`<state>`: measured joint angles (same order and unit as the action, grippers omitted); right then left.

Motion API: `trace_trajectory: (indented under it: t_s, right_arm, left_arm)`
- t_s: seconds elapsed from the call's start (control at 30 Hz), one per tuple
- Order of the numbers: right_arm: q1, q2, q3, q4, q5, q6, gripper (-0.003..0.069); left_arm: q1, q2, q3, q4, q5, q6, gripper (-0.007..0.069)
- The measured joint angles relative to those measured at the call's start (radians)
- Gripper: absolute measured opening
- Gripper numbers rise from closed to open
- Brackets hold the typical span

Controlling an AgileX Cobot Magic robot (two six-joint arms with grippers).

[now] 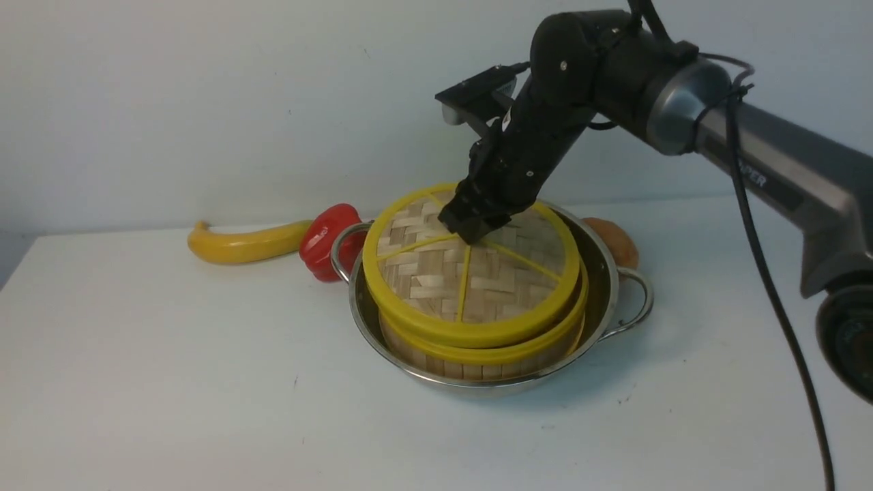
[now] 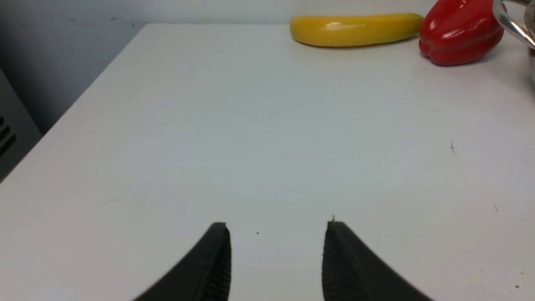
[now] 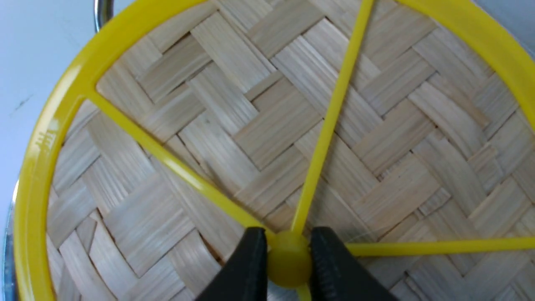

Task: Place the steamer in the pot on the white table, and put the lid on the steamer.
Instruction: 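Place the bamboo steamer lid onto the steamer basket in the pot with the right gripper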

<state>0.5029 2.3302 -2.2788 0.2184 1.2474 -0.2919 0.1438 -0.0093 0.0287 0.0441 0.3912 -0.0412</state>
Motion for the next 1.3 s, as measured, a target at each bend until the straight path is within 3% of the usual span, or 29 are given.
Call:
trace_trajectory:
  t_s: [0.7, 1.03, 1.3]
  right_arm:
    - [0.000, -0.100, -0.071, -0.059, 0.021, 0.093, 0.0113]
    - [0.011, -0.245, 0.208, -0.054, 0.026, 0.102, 0.0113]
    - [0.011, -0.242, 0.227, -0.039, 0.019, 0.062, 0.0113]
  left_arm:
    - [0.000, 0.000, 0.000, 0.000, 0.000, 0.000, 0.0290]
    - [0.000, 0.000, 0.000, 0.000, 0.000, 0.000, 0.0290]
    - [0.000, 0.000, 0.000, 0.000, 0.000, 0.000, 0.0290]
